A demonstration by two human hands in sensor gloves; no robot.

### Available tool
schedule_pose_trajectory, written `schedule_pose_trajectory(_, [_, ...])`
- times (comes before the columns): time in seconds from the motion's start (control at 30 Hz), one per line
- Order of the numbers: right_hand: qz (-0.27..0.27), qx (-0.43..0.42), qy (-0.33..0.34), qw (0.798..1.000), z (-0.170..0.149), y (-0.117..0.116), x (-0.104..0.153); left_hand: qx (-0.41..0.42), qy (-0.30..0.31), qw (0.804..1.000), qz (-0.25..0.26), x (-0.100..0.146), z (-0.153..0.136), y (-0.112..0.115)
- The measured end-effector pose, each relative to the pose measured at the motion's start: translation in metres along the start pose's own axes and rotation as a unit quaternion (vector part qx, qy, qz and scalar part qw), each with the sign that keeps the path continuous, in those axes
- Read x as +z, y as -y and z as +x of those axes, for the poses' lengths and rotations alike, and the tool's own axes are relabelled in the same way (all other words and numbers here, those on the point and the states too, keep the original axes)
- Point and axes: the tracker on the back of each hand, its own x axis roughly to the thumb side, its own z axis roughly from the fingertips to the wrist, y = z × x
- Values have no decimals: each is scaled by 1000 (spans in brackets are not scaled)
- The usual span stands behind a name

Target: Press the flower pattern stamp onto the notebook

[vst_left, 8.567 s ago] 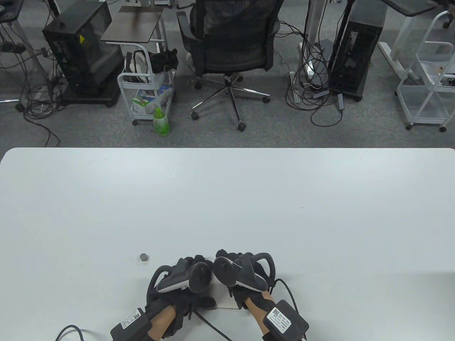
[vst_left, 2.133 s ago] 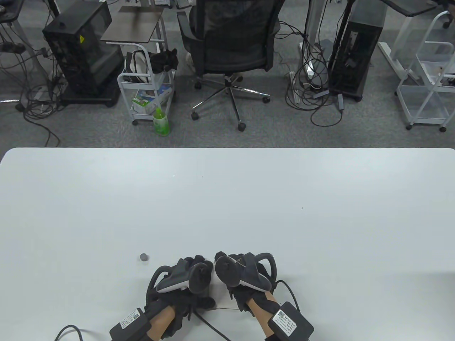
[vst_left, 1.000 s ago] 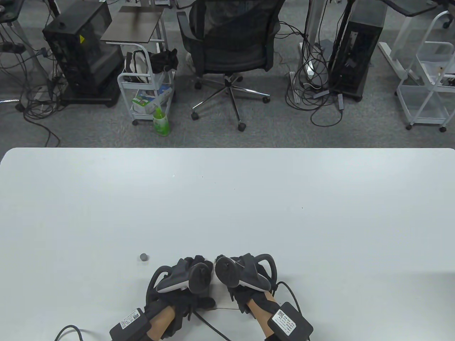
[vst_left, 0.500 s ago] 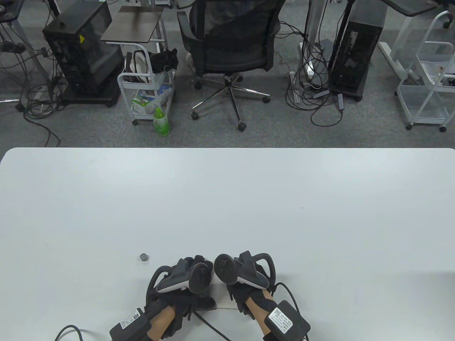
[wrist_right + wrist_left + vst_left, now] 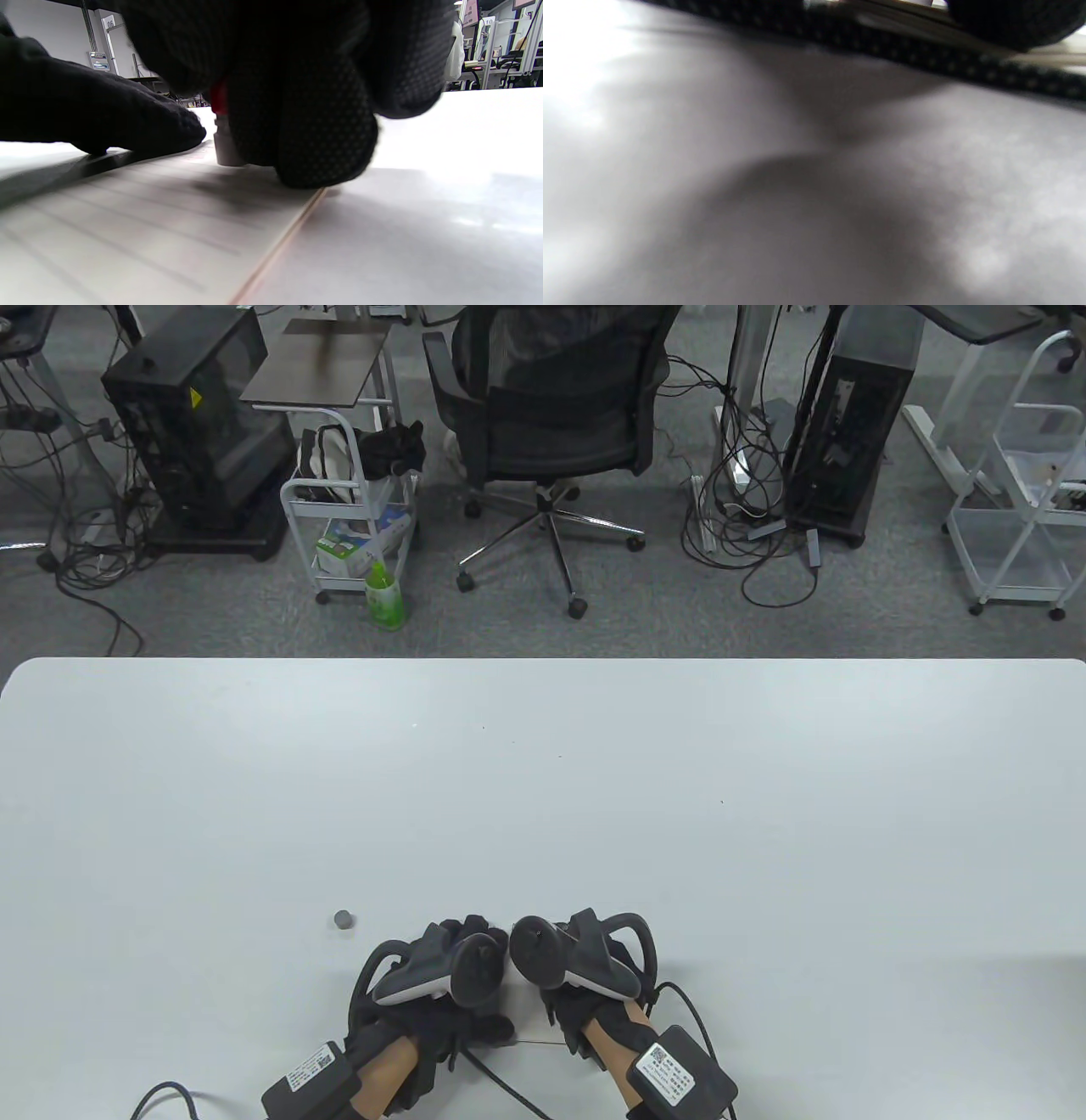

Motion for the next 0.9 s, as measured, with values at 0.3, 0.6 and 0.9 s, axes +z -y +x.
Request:
schedule_pose_trajectory(0.3, [-14, -3, 6, 1000, -1, -1, 1, 1, -1, 1000, -1, 0, 0, 0])
schedule_pose_trajectory(0.6, [-36, 13, 14, 999, -3, 4, 4, 1, -1, 1000, -1, 0, 0, 0])
schedule_pose_trajectory(0.9, [-56, -20, -7, 998, -22, 21, 9, 1, -1, 1000, -1, 0, 0, 0])
